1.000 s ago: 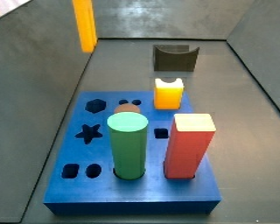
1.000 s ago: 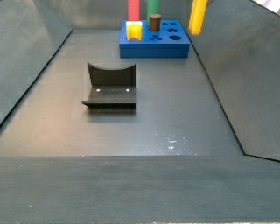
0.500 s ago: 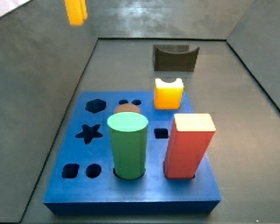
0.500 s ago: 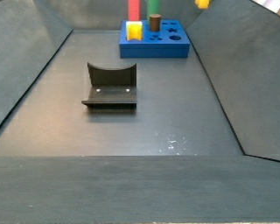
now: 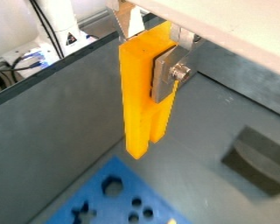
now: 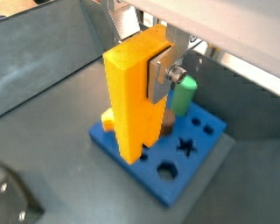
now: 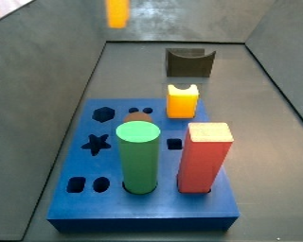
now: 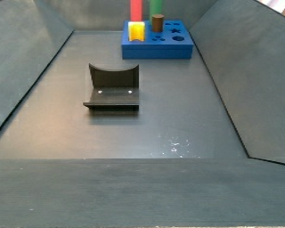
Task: Pick up the double-square object. Move up. Move to above the board. Insert the double-square object.
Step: Move to above the board, then insert the double-square object.
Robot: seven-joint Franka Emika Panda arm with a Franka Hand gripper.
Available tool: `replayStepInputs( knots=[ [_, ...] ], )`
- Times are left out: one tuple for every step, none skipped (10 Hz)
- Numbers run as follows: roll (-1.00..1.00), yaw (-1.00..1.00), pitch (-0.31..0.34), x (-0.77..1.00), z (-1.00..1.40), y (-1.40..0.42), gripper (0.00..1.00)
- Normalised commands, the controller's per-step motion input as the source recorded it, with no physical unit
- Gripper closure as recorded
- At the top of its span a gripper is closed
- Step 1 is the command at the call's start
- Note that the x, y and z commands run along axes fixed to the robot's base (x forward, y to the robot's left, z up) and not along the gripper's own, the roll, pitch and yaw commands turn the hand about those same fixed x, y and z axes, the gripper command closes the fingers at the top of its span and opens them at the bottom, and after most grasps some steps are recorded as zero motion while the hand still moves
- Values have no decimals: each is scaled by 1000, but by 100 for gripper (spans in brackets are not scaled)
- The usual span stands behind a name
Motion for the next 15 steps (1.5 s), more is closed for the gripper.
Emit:
replayStepInputs(
  knots=[
    [121,2,135,616,123,-453,100],
    [98,5,98,392,74,-276,100],
    [63,6,56,205,58,-139,100],
    [0,-1000,-27,0,-69,0,100],
    [0,-1000,-26,0,-69,0,100],
    [0,-1000,-26,0,-69,0,100],
    [0,-954,-33,114,-20,0,100],
    [0,-717,-13,380,0,0,100],
    [0,-626,-3,454,-49,-103,100],
    [0,-680,-6,383,-100,-143,100],
    [0,-706,-9,351,-123,-146,100],
    [3,-923,-7,74,-151,-160,100],
    [0,-980,0,14,-143,-149,100],
    [0,-977,0,14,-143,-149,100],
    [0,-971,0,23,-149,-157,100]
  ],
)
